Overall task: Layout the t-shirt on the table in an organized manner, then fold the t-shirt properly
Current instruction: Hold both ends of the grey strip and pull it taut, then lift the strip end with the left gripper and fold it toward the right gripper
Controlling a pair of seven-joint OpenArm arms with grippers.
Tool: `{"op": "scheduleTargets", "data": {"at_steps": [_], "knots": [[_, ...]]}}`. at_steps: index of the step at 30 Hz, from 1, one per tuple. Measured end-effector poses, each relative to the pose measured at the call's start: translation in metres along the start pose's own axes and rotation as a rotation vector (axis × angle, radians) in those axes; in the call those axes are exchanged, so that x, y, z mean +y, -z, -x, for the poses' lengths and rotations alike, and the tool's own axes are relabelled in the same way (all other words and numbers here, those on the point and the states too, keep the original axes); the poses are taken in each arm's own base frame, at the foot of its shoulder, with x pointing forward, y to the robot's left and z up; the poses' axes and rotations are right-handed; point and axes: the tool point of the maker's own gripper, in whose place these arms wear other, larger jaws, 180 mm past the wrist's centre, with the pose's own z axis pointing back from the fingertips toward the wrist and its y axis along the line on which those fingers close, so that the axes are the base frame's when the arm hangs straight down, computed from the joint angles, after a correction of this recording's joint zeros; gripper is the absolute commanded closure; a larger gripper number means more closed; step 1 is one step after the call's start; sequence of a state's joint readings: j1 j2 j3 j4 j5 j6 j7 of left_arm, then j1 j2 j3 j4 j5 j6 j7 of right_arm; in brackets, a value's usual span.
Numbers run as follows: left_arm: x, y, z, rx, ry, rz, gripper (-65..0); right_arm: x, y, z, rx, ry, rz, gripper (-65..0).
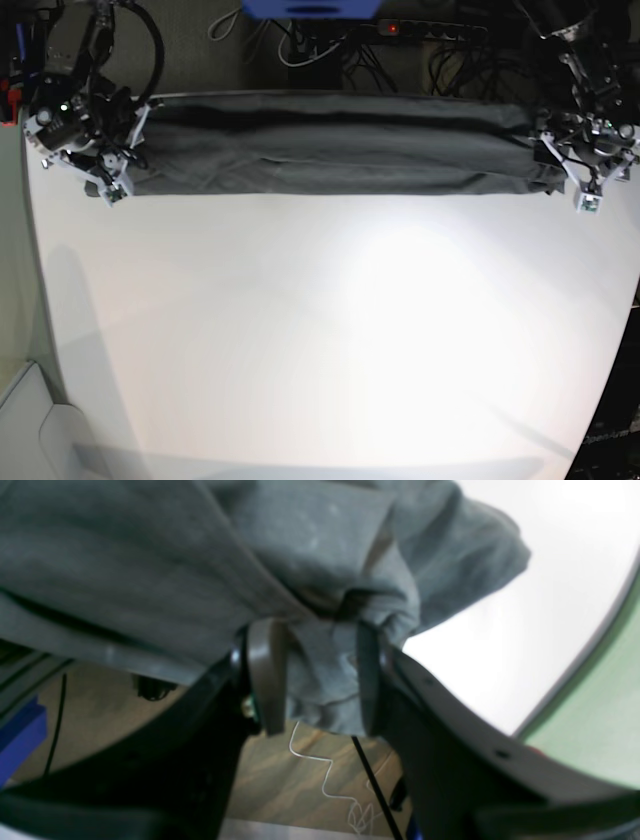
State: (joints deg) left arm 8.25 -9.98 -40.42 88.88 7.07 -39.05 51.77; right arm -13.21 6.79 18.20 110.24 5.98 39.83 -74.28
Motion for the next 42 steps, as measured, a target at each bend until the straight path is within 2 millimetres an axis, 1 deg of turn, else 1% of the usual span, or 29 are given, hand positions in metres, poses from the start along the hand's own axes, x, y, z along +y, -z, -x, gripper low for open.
{"op": "scheduleTargets", "data": {"at_steps": [2, 8, 9, 10, 12, 17, 20, 22, 25, 28, 30, 32, 34, 37, 40, 42], "knots": [[-0.001, 0.0, 0.001, 0.0, -0.008, 0.002, -52.2, 0.0, 0.0, 0.0, 0.001, 0.0, 0.001, -24.0], [-0.014, 0.003, -0.002, -0.022, -0.035, 0.024, -52.0, 0.0, 0.0, 0.0, 0.0, 0.0, 0.0, -24.0], [-0.016, 0.005, -0.003, -0.033, -0.048, 0.036, -51.2, 0.0, 0.0, 0.0, 0.0, 0.0, 0.0, -24.0], [-0.02, 0.007, -0.004, -0.043, -0.068, 0.058, -49.0, 0.0, 0.0, 0.0, 0.0, 0.0, 0.0, -24.0], [-0.025, 0.01, -0.005, -0.064, -0.097, 0.096, -41.2, 0.0, 0.0, 0.0, 0.001, 0.0, 0.001, -24.0], [-0.036, 0.019, -0.008, -0.124, -0.172, 0.206, -16.9, 0.009, 0.002, -0.005, -0.006, -0.029, -0.019, -24.0], [-0.039, 0.021, -0.011, -0.143, -0.199, 0.239, -5.3, 0.01, 0.002, -0.005, -0.005, -0.032, -0.021, -24.0], [-0.039, 0.021, -0.012, -0.145, -0.201, 0.239, -0.3, 0.012, 0.002, -0.007, -0.006, -0.039, -0.024, -24.0], [-0.039, 0.021, -0.012, -0.147, -0.201, 0.238, -0.9, 0.01, 0.001, -0.014, -0.023, -0.041, -0.02, -24.0], [-0.038, 0.019, -0.013, -0.151, -0.193, 0.231, -0.9, 0.008, 0.001, -0.017, -0.029, -0.042, -0.016, -24.0], [-0.038, 0.013, -0.017, -0.139, -0.153, 0.199, -0.9, 0.008, 0.001, -0.015, -0.024, -0.042, -0.016, -24.0], [-0.036, 0.006, -0.014, -0.092, -0.107, 0.165, -0.9, 0.009, 0.001, -0.015, -0.025, -0.042, -0.017, -24.0], [-0.03, -0.005, -0.012, -0.067, -0.059, 0.115, -0.9, 0.008, 0.001, -0.015, -0.025, -0.042, -0.016, -24.0], [-0.026, -0.024, -0.028, -0.106, -0.032, 0.069, -0.9, 0.009, 0.001, -0.015, -0.024, -0.042, -0.016, -24.0], [-0.024, -0.044, -0.057, -0.187, 0.002, 0.031, -0.9, 0.009, 0.001, -0.016, -0.026, -0.042, -0.017, -24.0], [-0.025, -0.059, -0.069, -0.227, 0.012, 0.004, -0.9, 0.009, 0.001, -0.015, -0.024, -0.042, -0.016, -24.0]]}}
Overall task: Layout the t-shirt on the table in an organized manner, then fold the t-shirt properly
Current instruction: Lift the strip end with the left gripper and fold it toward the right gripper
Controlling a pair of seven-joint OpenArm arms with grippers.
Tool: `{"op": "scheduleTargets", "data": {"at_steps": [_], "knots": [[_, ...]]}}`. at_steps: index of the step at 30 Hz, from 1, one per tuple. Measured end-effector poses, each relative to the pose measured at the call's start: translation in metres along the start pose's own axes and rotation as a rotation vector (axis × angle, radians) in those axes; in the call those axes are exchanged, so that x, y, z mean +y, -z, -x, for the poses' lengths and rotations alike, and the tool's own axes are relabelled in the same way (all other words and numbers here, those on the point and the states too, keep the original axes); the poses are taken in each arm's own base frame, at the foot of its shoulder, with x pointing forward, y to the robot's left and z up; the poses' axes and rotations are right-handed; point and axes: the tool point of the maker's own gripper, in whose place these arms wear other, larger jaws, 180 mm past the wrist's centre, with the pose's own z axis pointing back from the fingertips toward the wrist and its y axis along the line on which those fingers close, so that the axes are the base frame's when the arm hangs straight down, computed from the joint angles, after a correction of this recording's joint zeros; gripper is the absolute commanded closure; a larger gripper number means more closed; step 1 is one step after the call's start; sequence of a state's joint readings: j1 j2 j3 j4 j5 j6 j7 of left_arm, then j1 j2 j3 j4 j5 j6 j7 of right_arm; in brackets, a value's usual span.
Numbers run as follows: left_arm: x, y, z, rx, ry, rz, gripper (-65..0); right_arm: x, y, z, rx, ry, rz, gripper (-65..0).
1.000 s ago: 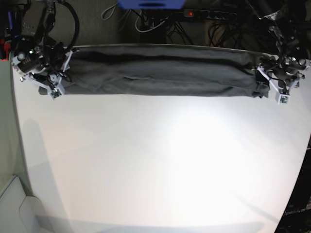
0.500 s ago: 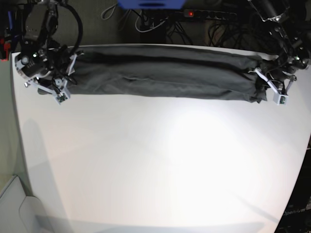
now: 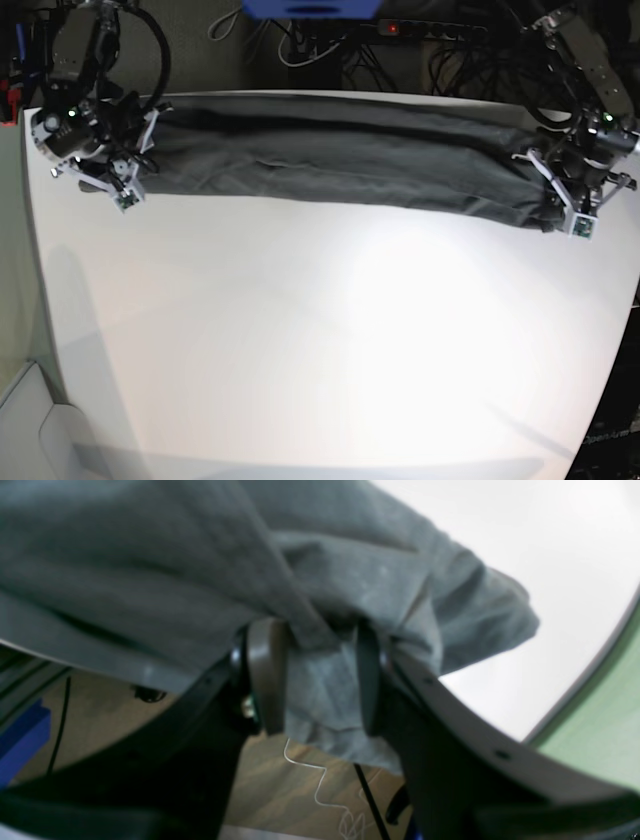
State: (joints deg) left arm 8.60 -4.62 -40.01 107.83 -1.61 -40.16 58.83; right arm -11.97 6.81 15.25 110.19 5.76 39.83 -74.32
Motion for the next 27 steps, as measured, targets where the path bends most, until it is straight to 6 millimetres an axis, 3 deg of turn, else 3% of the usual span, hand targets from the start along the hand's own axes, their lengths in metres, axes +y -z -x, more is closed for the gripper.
{"op": "scheduleTargets", "data": {"at_steps": [5, 11, 14, 19, 23, 27], "knots": [[-0.016, -0.013, -0.015, -0.006, 0.044, -0.001, -0.9, 0.0, 0.0, 0.0, -0.001, 0.0, 0.0, -24.0], [-0.087, -0.006, -0.01, 0.004, 0.016, 0.16, -0.9, 0.004, 0.001, -0.002, -0.003, -0.011, -0.009, -24.0], [-0.129, -0.007, -0.019, -0.019, -0.012, 0.253, -0.9, 0.005, 0.001, -0.003, -0.003, -0.017, -0.01, -24.0], [-0.171, -0.011, -0.033, -0.051, 0.081, 0.361, -0.9, 0.007, 0.001, -0.004, -0.004, -0.023, -0.015, -24.0], [-0.214, -0.019, -0.037, -0.058, 0.055, 0.441, -0.9, 0.008, 0.001, -0.004, -0.005, -0.024, -0.017, -24.0], [-0.234, -0.024, -0.058, -0.136, 0.001, 0.464, -0.9, 0.007, 0.001, -0.004, -0.004, -0.025, -0.015, -24.0]]}}
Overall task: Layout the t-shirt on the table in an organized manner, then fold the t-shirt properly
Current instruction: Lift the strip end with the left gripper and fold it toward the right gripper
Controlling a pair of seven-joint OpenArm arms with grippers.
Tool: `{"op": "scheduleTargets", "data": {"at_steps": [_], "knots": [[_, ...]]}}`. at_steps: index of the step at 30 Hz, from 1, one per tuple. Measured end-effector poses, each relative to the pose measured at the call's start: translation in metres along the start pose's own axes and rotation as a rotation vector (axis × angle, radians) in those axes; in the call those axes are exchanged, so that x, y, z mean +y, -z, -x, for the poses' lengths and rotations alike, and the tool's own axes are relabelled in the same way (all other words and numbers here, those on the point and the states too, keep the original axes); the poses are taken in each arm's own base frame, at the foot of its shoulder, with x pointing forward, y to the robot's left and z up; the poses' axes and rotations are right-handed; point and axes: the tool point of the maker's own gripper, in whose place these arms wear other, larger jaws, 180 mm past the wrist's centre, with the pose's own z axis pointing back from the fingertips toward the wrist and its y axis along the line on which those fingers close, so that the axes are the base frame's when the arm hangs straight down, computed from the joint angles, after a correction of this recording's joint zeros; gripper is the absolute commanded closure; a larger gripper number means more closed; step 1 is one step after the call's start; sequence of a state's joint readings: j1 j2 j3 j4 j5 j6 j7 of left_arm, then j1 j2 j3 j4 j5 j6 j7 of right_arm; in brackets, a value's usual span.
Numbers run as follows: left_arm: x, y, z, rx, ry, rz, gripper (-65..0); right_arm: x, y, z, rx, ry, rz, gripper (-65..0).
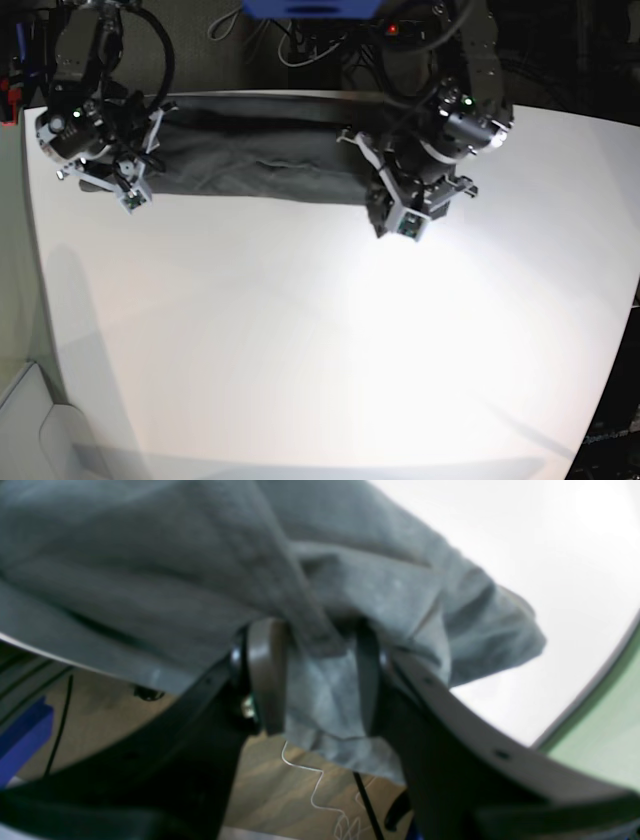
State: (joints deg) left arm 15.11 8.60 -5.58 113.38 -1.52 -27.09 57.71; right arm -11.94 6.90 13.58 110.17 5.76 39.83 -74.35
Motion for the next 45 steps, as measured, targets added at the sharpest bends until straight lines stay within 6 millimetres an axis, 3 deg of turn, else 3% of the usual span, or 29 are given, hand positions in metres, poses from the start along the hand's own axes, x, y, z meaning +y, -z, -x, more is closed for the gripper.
{"op": "scheduleTargets", "data": {"at_steps": [5, 9, 16, 21, 24, 29, 31, 36, 38, 45], "knots": [[-0.034, 0.005, -0.006, -0.056, -0.099, 0.056, -0.9, 0.0, 0.0, 0.0, -0.001, 0.001, -0.001, -24.0], [-0.063, 0.007, -0.028, -0.126, -0.197, 0.127, -0.9, 0.0, 0.0, 0.0, -0.001, 0.001, -0.001, -24.0], [-0.081, 0.021, -0.01, -0.047, -0.254, 0.146, -0.9, 0.0, 0.0, 0.0, -0.001, 0.001, -0.001, -24.0], [-0.099, 0.031, -0.01, -0.027, -0.228, 0.196, -0.9, -0.001, 0.0, -0.001, -0.002, 0.0, 0.002, -24.0], [-0.1, 0.033, -0.005, -0.009, -0.225, 0.197, -1.0, -0.001, 0.0, -0.001, -0.002, 0.0, 0.002, -24.0], [-0.097, 0.034, -0.016, -0.037, -0.217, 0.194, -1.5, -0.001, 0.0, -0.001, -0.002, 0.0, 0.002, -24.1], [-0.098, 0.034, -0.012, -0.026, -0.218, 0.196, -4.3, -0.001, 0.0, -0.002, -0.004, 0.0, 0.003, -24.2], [-0.098, 0.034, -0.013, -0.028, -0.22, 0.197, -28.6, 0.007, 0.001, -0.009, -0.014, -0.031, -0.016, -24.0], [-0.098, 0.034, -0.012, -0.025, -0.22, 0.196, -35.2, 0.007, 0.001, -0.008, -0.012, -0.031, -0.015, -24.0], [-0.102, 0.03, -0.018, -0.042, -0.205, 0.209, -36.5, 0.007, 0.001, -0.008, -0.013, -0.03, -0.015, -24.0]]}}
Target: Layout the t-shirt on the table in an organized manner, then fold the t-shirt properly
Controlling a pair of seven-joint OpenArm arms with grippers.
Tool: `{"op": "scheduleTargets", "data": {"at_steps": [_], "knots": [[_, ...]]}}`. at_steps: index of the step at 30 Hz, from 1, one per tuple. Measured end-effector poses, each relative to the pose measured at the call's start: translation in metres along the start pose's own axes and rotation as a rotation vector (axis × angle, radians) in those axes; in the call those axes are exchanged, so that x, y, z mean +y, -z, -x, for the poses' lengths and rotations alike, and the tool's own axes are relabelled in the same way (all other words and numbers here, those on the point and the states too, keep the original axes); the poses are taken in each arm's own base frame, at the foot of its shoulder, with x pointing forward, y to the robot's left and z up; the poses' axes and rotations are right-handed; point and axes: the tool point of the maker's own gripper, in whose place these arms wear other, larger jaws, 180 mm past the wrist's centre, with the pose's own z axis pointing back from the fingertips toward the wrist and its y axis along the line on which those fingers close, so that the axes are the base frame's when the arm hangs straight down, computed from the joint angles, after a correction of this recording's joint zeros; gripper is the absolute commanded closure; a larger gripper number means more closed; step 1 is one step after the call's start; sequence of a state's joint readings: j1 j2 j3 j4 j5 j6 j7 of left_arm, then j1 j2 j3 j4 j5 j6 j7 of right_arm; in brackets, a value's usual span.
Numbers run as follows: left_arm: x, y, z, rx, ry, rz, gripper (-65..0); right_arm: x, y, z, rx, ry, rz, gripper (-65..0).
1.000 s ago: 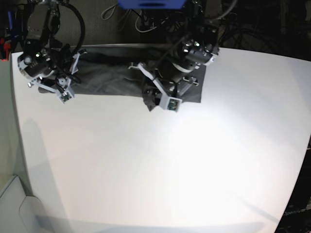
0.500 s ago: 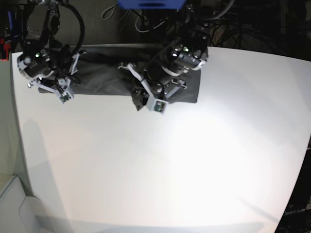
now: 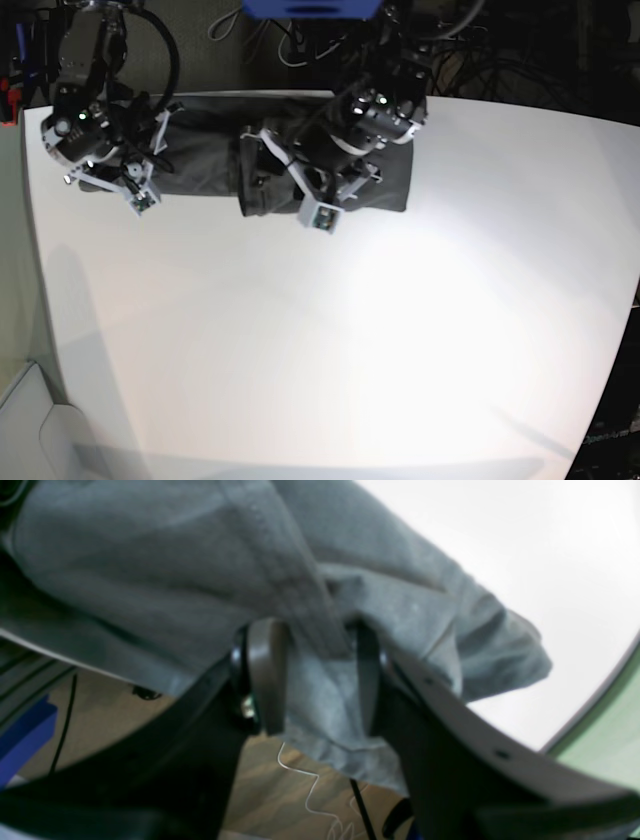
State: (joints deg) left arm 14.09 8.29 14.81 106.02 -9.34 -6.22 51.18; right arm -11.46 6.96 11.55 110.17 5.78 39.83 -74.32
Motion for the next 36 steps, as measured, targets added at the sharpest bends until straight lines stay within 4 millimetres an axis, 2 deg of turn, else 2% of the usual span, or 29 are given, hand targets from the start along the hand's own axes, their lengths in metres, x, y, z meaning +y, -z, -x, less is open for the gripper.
{"op": "scheduleTargets", "data": {"at_steps": [4, 7, 9, 11, 14, 16, 18, 19, 21, 23, 26, 32, 36], "knots": [[-0.004, -0.014, -0.023, -0.071, 0.02, 0.007, -36.6, -0.008, -0.002, -0.006, -0.01, 0.007, 0.018, -24.4], [0.006, -0.027, -0.032, -0.103, 0.064, -0.015, -36.6, -0.01, -0.002, -0.004, -0.004, 0.001, 0.022, -25.0], [0.026, -0.032, -0.03, -0.095, 0.069, -0.056, -36.7, -0.016, -0.004, -0.002, 0.003, -0.01, 0.037, -27.2], [0.057, -0.038, -0.027, -0.087, 0.041, -0.131, -37.1, -0.02, -0.005, -0.001, 0.008, -0.008, 0.047, -30.9], [0.097, -0.056, -0.023, -0.102, -0.032, -0.191, -44.0, -0.029, -0.008, -0.005, -0.014, 0.018, 0.061, -37.5], [0.127, -0.069, -0.014, -0.092, -0.093, -0.244, -49.0, -0.049, -0.013, 0.002, -0.01, 0.068, 0.11, -41.2], [0.146, -0.081, -0.014, -0.093, -0.116, -0.254, -52.5, -0.059, -0.017, 0.014, 0.015, 0.106, 0.136, -42.9], [0.15, -0.085, -0.017, -0.105, -0.117, -0.252, -53.7, -0.061, -0.017, 0.018, 0.029, 0.107, 0.143, -43.1], [0.145, -0.085, -0.019, -0.106, -0.121, -0.193, -55.4, -0.059, -0.017, 0.017, 0.022, 0.106, 0.136, -43.2], [0.146, -0.083, -0.015, -0.091, -0.138, -0.168, -56.2, -0.057, -0.016, 0.01, -0.009, 0.109, 0.125, -43.2], [0.157, -0.081, -0.006, -0.063, -0.155, -0.194, -55.9, -0.054, -0.013, 0.013, -0.006, 0.134, 0.115, -43.3], [0.169, -0.073, 0.007, -0.024, -0.182, -0.212, -55.8, -0.051, 0.017, 0.03, 0.06, 0.23, 0.033, -43.3], [0.17, -0.072, 0.007, -0.022, -0.183, -0.214, -55.8, -0.057, 0.026, 0.04, 0.081, 0.29, 0.016, -43.3]]}}
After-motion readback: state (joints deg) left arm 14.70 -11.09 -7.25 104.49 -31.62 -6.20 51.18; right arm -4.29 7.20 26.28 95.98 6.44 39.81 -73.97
